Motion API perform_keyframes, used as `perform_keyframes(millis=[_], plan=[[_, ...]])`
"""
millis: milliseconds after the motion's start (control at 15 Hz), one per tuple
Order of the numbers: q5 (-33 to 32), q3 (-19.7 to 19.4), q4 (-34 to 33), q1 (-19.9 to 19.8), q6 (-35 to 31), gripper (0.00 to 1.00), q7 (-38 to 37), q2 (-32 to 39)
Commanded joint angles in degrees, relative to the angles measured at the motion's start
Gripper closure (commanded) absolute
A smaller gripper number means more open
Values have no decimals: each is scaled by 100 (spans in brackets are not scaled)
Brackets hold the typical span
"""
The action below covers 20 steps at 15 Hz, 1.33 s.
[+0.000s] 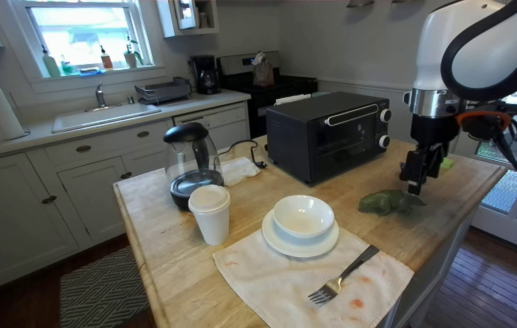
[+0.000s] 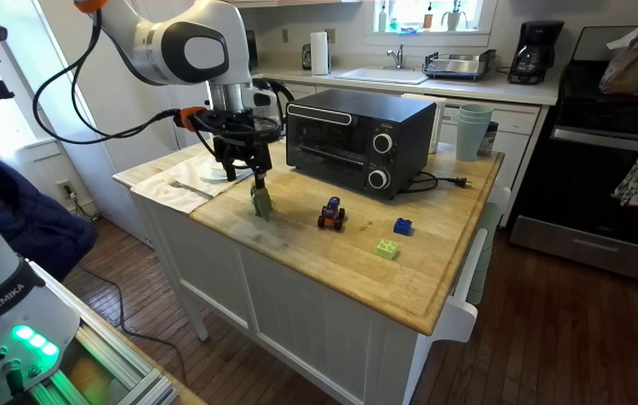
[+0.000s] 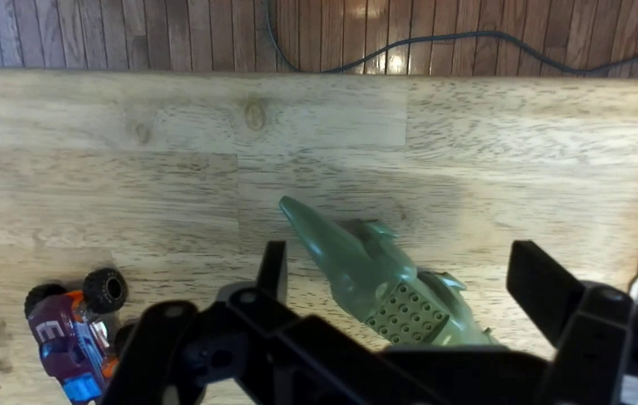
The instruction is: Pick up the green dinosaur toy and turn it clockwise by ninety degrees, put the green dinosaur toy back on the kitchen counter
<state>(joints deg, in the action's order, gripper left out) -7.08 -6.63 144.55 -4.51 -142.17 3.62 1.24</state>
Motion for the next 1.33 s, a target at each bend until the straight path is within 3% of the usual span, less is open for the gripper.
perform_keyframes(millis=[0, 467, 800, 1267], plan=[[-108, -42, -126, -152, 58, 0, 1266, 83], [-75, -6, -185, -227, -598, 0, 2872, 364], [260, 144, -345, -280, -1081, 0, 3317, 751], [892, 528, -490, -334, -965, 0, 3992, 997]])
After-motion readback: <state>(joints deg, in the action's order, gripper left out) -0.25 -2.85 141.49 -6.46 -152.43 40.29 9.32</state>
